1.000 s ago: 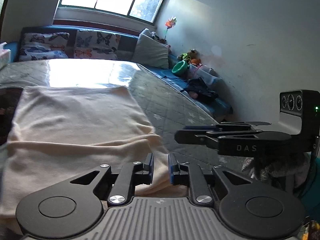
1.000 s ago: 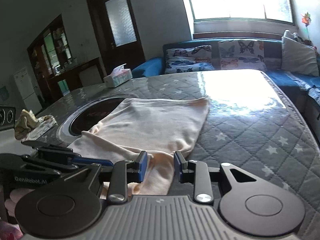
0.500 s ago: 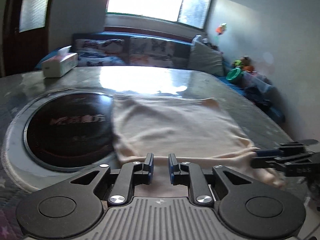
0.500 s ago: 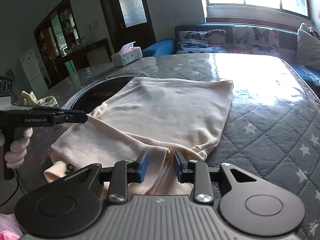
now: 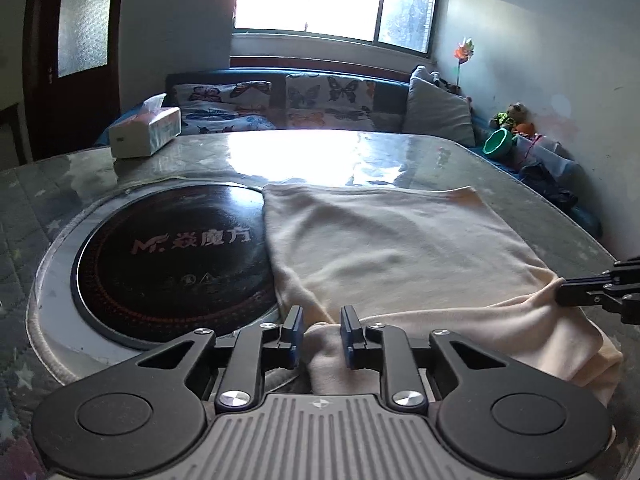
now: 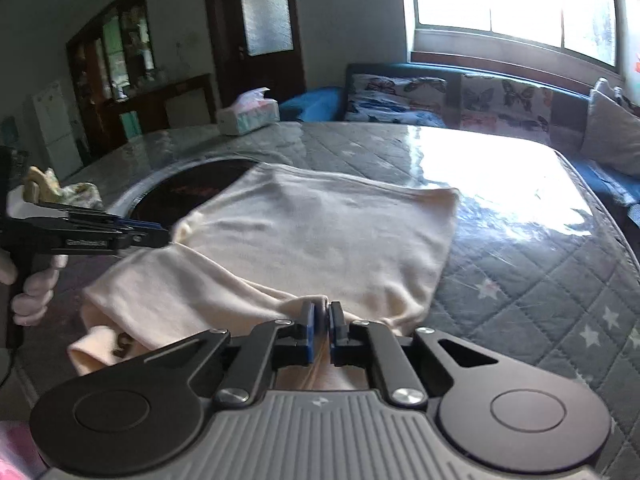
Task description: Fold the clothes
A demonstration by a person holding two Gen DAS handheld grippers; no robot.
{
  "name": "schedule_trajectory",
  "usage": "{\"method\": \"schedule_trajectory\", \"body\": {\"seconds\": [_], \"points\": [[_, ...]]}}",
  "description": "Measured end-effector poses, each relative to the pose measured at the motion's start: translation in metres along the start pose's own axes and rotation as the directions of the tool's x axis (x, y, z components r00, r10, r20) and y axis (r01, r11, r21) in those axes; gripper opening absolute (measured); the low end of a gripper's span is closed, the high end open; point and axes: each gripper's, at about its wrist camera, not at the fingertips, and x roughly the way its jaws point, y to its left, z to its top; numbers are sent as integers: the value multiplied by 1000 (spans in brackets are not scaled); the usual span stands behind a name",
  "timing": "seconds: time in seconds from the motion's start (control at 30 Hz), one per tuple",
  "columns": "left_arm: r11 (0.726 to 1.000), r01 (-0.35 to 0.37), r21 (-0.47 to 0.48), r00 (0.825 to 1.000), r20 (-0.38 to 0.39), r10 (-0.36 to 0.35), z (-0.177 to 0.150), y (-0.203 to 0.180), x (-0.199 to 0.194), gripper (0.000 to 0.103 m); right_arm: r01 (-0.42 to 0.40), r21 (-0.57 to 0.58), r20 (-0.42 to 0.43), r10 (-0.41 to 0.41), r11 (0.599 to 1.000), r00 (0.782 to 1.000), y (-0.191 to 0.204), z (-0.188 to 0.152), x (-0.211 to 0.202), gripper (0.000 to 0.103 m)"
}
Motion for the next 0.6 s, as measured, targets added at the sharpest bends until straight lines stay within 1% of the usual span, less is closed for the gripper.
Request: {"method": "schedule_trajectory", "body": {"seconds": [0.07,0.17,0.33,0.47,0.53,0.6], "points": [[1000,-3,-4,1000,4,3,-1,1,-1,20,14,16,-9,-14,1000,1000,-5,-3,3,6],[1000,-6,-2,1000,6,6,-1,1,-2,20,6,22,1,-6,1000,1000,-6,-3,0,6],[1000,-10,-3,1000,7,10,0,0,-1,20,-13,16,21,12,1000,1000,-5,-1,-2,12],[1000,-16,-6,1000,3,16,-1,1,-1,21,-2,4,-23,2,1000,1000,-5,-5,9,12],[1000,-12,-10,1000,8,12,0,2,-5,22,-1,3,-5,1,1000,1000,-4,-4,3,13],[1000,-11,-5,1000,17,11,2,-1,-12,21,0,-9,20,0,1000,1000,0,-1,-5,14]]}}
